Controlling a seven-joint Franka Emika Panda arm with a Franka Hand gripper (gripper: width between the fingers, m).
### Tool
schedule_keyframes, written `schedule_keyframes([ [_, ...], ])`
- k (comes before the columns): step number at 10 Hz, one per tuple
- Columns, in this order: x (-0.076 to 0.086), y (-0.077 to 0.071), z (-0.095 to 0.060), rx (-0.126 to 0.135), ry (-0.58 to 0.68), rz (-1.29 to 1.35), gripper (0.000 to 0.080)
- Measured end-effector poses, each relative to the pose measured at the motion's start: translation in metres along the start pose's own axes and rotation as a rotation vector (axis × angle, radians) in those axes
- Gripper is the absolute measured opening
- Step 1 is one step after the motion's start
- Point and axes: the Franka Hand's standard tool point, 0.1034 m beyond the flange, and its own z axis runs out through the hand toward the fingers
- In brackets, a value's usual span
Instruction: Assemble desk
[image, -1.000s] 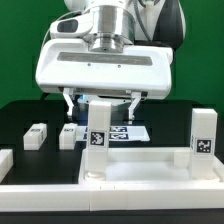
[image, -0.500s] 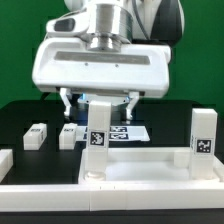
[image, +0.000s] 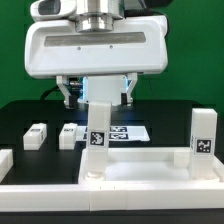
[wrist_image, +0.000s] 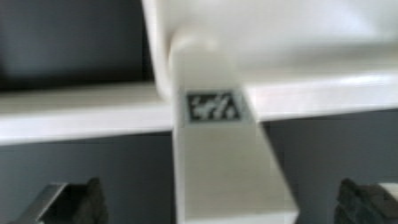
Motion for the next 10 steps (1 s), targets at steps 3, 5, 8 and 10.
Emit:
schedule_keyframes([
  [3, 0.002, -0.002, 0.014, -0.004, -0.008, 0.003, 0.0649],
  [5, 0.002, -0.002, 0.014, -0.004, -0.008, 0.019, 0.0623],
  [8, 0.002, 0.0, 0.015, -0.005, -0.009, 0.167, 0.0298],
  [10, 0.002, 0.004, 0.016, -0.009, -0.008, 0.274, 0.0297],
])
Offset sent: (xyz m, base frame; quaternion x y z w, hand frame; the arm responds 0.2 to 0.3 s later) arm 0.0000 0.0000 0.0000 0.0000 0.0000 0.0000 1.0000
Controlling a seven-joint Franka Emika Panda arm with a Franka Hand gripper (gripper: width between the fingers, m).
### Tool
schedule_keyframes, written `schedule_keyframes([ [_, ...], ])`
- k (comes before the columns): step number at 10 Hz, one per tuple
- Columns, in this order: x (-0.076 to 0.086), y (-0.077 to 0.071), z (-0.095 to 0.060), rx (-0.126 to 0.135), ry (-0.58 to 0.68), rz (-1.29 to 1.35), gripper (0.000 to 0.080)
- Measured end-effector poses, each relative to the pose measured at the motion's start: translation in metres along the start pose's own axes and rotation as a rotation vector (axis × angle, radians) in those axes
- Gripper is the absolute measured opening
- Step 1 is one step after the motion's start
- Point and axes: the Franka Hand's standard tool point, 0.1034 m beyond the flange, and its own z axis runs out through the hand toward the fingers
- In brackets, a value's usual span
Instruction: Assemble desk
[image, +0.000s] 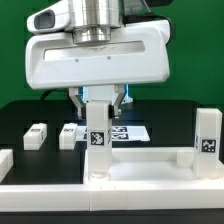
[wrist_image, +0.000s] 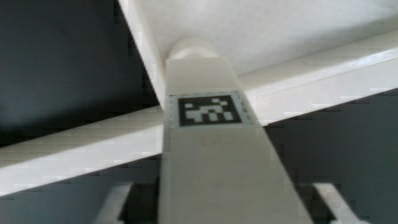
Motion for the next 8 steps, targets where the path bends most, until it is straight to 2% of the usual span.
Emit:
schedule_keyframes([
  [3, 0.002, 0.007, 0.002, -0.003, 0.031, 0.397, 0.0297],
  [4, 0.002, 0.01, 0.001, 0.005, 0.027, 0.544, 0.0297],
  [6, -0.002, 0.015, 0.001, 0.046, -0.02, 0.873, 0.0297],
  [8, -0.003, 0.017, 0.002, 0.054, -0.034, 1.042, 0.0297],
])
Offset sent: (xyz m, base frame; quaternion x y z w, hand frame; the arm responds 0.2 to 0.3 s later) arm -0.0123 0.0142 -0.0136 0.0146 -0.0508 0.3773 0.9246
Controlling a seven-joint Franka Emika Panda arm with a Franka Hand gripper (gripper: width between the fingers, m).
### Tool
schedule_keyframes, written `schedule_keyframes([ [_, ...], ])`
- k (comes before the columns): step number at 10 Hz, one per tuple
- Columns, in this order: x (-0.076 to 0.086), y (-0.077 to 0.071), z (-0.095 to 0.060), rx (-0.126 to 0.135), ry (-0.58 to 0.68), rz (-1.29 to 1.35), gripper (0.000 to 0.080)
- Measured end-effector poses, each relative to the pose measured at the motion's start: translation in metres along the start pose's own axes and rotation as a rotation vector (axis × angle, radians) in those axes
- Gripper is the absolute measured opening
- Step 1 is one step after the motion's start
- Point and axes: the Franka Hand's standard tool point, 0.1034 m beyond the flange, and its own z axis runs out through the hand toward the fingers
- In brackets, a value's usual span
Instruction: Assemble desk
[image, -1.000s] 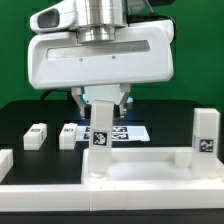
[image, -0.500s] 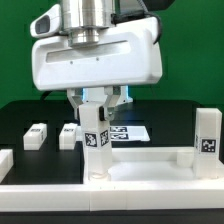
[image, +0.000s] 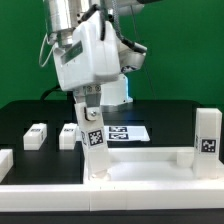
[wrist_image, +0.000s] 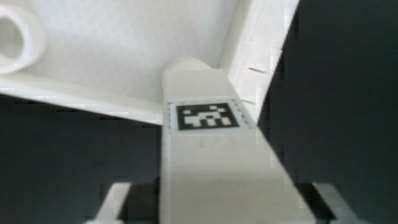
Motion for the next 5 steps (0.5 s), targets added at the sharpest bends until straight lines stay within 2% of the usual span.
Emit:
schedule_keyframes([
  [2, -0.0048, -0.0002, -0.0001, -0.007, 0.01, 0.075, 0.0297],
  [4, -0.0046, 0.0001, 0.0004, -0.01, 0.012, 0.021, 0.0297],
  [5, -0.0087, -0.003, 0.0009, -0.05, 0.023, -0.206, 0.0485],
])
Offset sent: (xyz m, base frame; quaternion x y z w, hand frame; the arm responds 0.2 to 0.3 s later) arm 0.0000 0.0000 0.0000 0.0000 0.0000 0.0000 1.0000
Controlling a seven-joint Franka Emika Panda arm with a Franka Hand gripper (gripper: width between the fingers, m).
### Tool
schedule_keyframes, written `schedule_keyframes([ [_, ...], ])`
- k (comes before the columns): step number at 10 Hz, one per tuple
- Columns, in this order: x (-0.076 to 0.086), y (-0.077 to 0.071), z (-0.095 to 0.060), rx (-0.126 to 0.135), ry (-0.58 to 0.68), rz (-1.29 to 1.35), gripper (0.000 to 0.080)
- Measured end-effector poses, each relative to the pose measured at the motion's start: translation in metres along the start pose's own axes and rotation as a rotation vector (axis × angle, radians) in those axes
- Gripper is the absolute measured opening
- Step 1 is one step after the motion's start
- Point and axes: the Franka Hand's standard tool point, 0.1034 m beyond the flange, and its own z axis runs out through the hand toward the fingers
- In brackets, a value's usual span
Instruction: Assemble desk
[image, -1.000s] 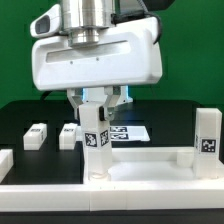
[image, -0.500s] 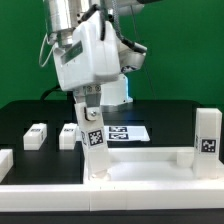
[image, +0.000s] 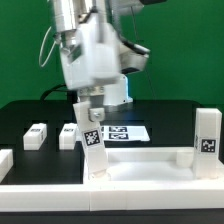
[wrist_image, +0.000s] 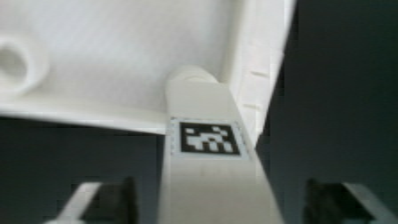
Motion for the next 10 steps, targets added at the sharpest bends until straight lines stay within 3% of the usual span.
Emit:
schedule_keyframes([
  [1, -0.004, -0.008, -0.001, -0.025, 0.024, -0.269, 0.0593],
  [3, -0.006, -0.008, 0.0, -0.034, 0.016, -0.444, 0.0641],
  [7, -0.005, -0.006, 0.0, -0.035, 0.012, -0.695, 0.0649],
  [8, 0.0, 0.003, 0.0, -0.02, 0.012, -0.705, 0.0649],
  [10, 0.004, 0.014, -0.002, -0.015, -0.007, -0.712, 0.0649],
])
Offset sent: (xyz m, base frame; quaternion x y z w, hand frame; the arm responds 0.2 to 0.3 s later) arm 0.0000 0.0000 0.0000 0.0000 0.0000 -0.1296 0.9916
